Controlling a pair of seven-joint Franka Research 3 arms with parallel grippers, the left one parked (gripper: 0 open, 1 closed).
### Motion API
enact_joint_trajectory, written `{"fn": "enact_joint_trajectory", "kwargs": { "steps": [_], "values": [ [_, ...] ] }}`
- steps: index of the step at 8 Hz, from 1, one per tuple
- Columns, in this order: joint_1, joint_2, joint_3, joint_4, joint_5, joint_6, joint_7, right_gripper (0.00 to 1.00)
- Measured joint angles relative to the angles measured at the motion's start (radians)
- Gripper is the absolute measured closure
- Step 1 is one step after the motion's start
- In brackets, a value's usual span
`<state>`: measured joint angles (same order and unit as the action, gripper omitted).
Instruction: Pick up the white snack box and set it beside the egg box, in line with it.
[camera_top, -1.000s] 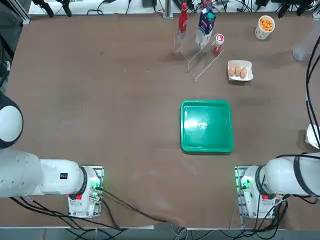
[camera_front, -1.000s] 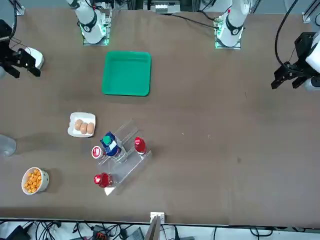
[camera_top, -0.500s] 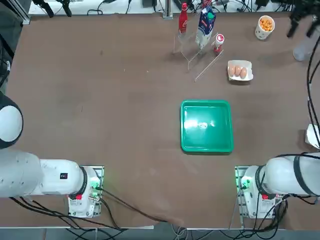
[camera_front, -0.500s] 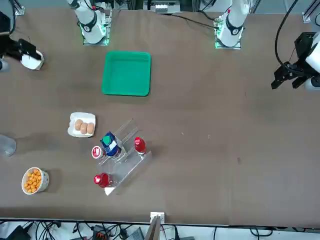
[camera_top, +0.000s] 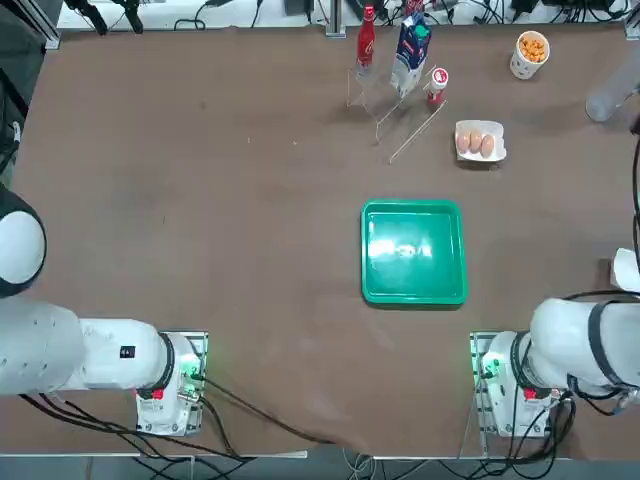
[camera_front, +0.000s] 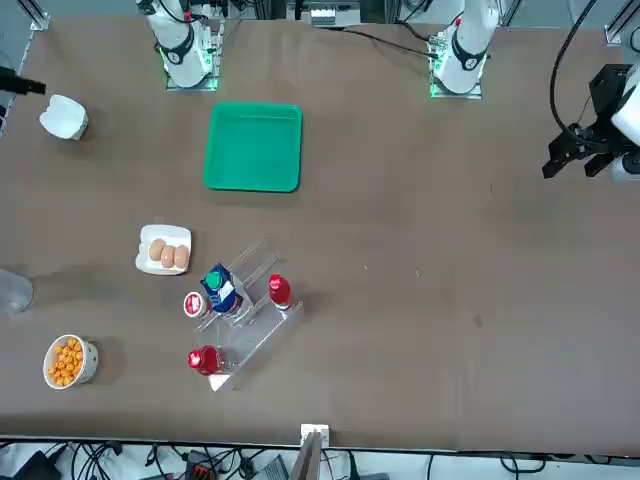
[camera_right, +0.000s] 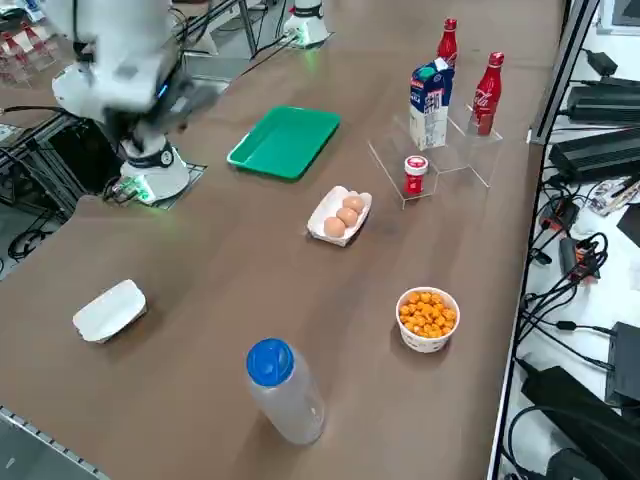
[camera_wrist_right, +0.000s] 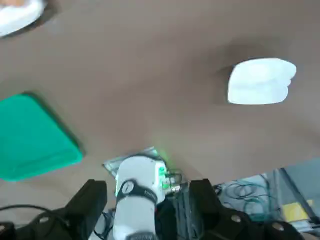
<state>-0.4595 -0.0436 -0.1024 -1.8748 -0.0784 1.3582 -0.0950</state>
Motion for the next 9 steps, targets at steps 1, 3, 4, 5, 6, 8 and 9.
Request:
{"fn": "enact_joint_trajectory", "kwargs": {
  "steps": [1,3,4,5,6,8,9],
  "values": [
    [-0.077,0.003,-0.003,-0.088,-0.007,0.102,-0.006,0.0],
    [-0.165,0.009,-0.002,-0.266,-0.057,0.331,-0.008,0.0],
    [-0.198,0.011,0.0,-0.351,-0.079,0.45,-0.003,0.0],
    [-0.247,0.015,0.002,-0.42,-0.087,0.56,-0.004,0.0],
    [-0.303,0.029,0.002,-0.482,-0.089,0.69,-0.027,0.0],
    [-0.415,0.075,0.001,-0.614,-0.091,0.99,-0.119,0.0],
    [-0.441,0.104,0.002,-0.653,-0.091,1.094,-0.14,0.0]
  ]
}}
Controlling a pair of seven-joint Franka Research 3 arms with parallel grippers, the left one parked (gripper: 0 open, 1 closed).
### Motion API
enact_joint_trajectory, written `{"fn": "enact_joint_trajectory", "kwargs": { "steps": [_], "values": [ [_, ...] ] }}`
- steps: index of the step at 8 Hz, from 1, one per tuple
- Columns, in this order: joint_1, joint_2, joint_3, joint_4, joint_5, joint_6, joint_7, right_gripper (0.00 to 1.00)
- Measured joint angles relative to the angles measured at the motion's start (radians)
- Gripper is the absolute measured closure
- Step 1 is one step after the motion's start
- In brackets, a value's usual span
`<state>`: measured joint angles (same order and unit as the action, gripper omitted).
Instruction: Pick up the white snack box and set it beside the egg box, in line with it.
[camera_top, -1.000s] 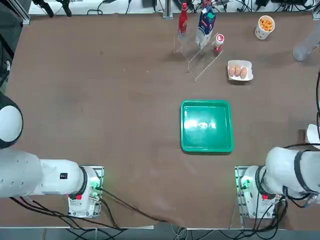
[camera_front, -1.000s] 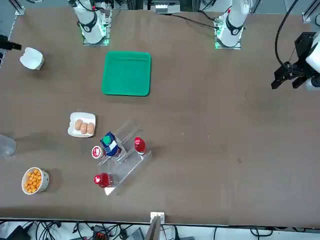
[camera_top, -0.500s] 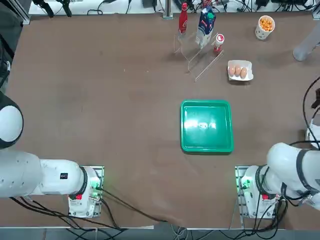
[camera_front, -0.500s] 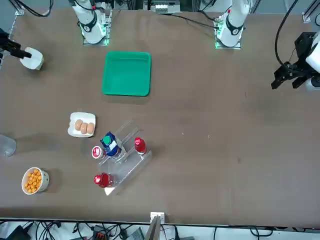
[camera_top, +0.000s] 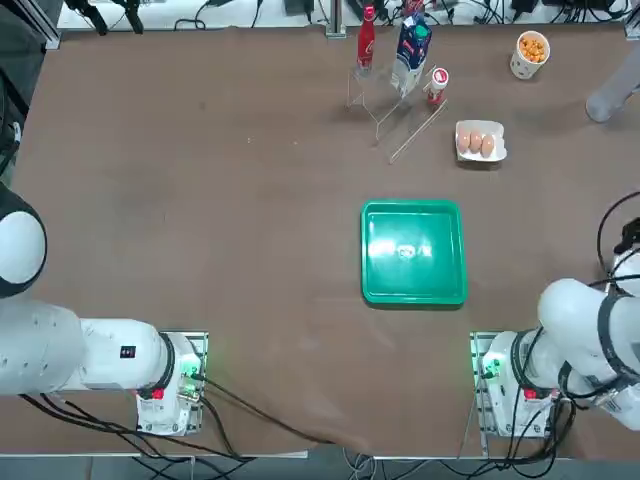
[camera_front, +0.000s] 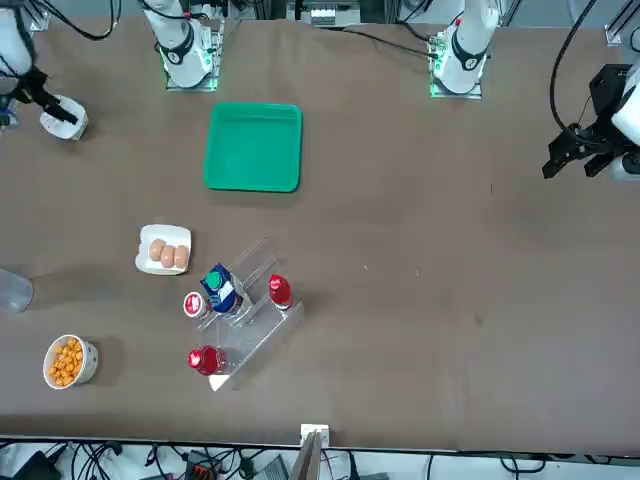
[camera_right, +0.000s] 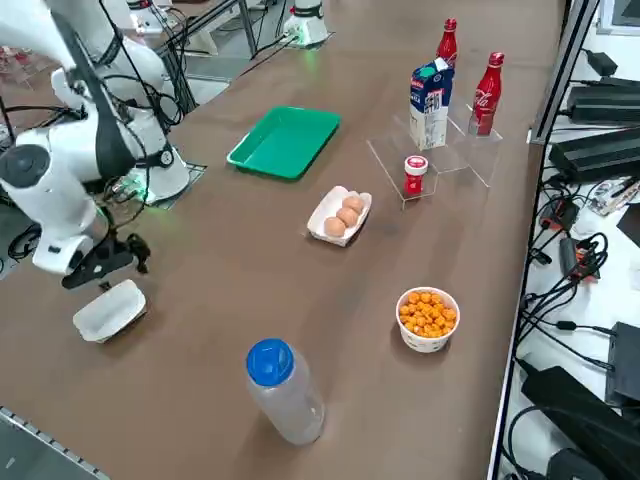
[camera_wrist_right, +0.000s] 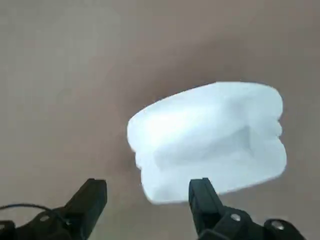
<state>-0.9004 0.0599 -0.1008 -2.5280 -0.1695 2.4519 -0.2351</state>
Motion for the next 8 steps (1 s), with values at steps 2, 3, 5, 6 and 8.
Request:
{"fn": "enact_joint_trajectory", "kwargs": {
  "steps": [2,3,5,6,8],
  "values": [
    [-0.005,0.054,0.003,-0.025,0.0,0.132,-0.004,0.0],
    [-0.006,0.075,0.004,-0.039,0.0,0.195,-0.004,0.0],
    [-0.015,0.109,0.005,-0.053,0.0,0.253,-0.004,0.04],
    [-0.019,0.113,0.005,-0.053,0.0,0.255,-0.004,0.15],
    [-0.021,0.112,0.005,-0.053,0.0,0.256,-0.004,0.56]
  ]
}}
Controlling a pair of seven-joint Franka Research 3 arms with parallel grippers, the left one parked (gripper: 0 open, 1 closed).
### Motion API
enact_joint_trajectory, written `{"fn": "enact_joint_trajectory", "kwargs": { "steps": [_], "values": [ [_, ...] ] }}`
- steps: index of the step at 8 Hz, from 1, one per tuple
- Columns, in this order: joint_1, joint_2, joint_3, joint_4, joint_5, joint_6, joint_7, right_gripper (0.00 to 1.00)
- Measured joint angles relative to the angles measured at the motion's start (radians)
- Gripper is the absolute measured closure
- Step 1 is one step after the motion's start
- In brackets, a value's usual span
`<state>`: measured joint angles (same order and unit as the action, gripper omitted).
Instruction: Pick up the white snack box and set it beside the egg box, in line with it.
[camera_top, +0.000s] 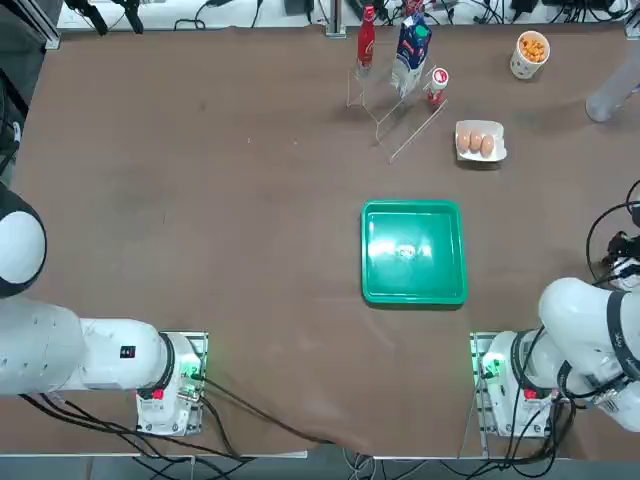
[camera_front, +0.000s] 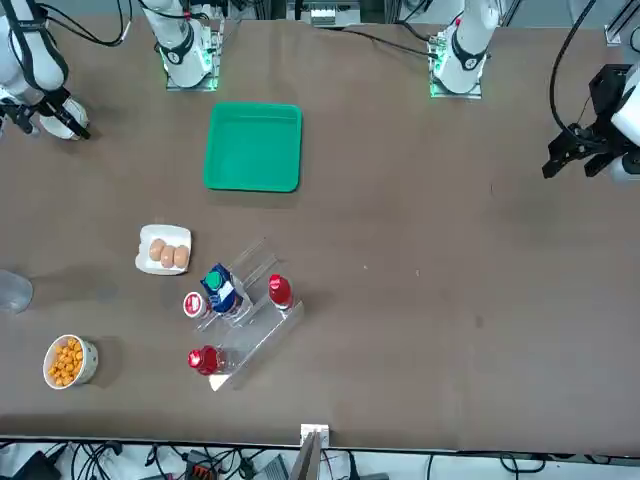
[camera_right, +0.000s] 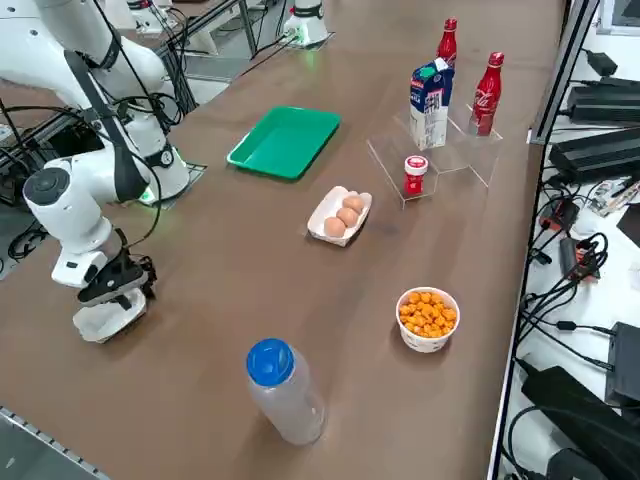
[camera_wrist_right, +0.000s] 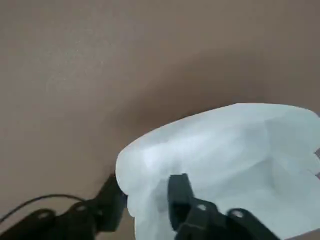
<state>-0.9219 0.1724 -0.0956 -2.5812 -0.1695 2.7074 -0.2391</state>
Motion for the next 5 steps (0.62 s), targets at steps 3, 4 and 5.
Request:
{"fn": "enact_joint_trajectory", "kwargs": {
  "steps": [3,4,5],
  "values": [
    [-0.002,-0.038,0.002,0.006,0.0,-0.075,0.0,0.98],
    [-0.001,-0.077,0.01,0.011,0.0,-0.126,0.0,0.98],
    [0.008,-0.127,0.027,0.023,0.0,-0.203,-0.001,0.98]
  ]
}}
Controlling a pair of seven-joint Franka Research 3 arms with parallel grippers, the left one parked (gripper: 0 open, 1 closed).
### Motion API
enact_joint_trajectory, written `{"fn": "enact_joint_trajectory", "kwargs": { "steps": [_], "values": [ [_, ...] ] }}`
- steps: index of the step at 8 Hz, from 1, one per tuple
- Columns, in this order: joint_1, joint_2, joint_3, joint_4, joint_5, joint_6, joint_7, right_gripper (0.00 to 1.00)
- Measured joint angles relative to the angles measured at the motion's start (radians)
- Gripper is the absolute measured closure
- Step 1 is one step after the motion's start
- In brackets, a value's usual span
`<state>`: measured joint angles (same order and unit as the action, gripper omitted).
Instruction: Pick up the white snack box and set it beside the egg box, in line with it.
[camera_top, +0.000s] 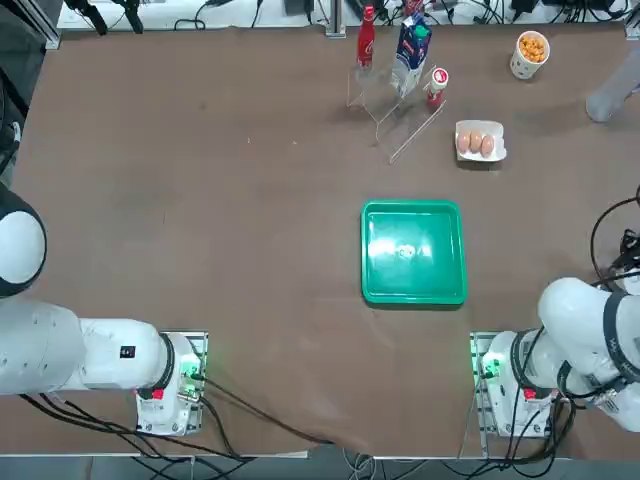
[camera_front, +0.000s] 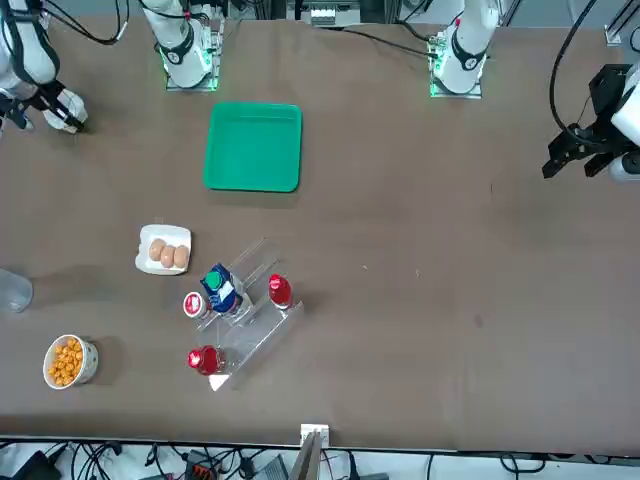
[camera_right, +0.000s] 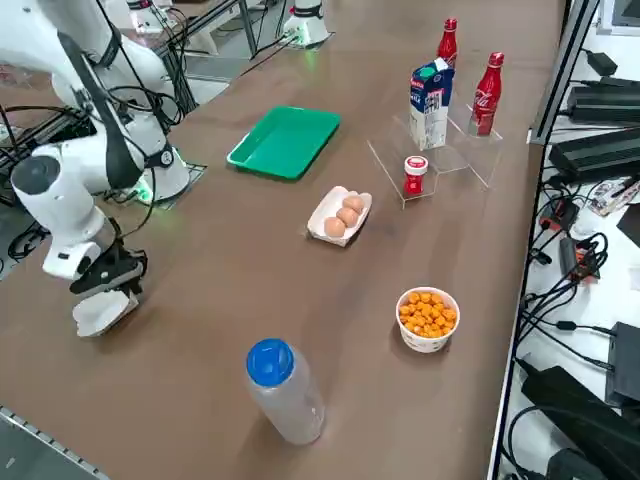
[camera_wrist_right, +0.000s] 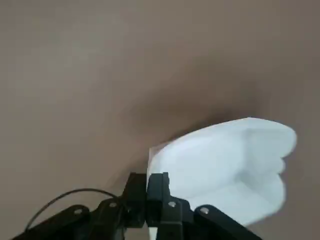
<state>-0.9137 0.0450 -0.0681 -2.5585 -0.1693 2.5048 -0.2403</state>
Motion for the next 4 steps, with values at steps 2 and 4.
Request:
{"fn": "enact_joint_trajectory", "kwargs": {
  "steps": [2,4],
  "values": [
    [0.103,-0.093,0.023,0.044,0.002,-0.166,0.002,0.98],
    [0.264,-0.108,0.031,0.118,0.009,-0.197,0.007,0.98]
  ]
}}
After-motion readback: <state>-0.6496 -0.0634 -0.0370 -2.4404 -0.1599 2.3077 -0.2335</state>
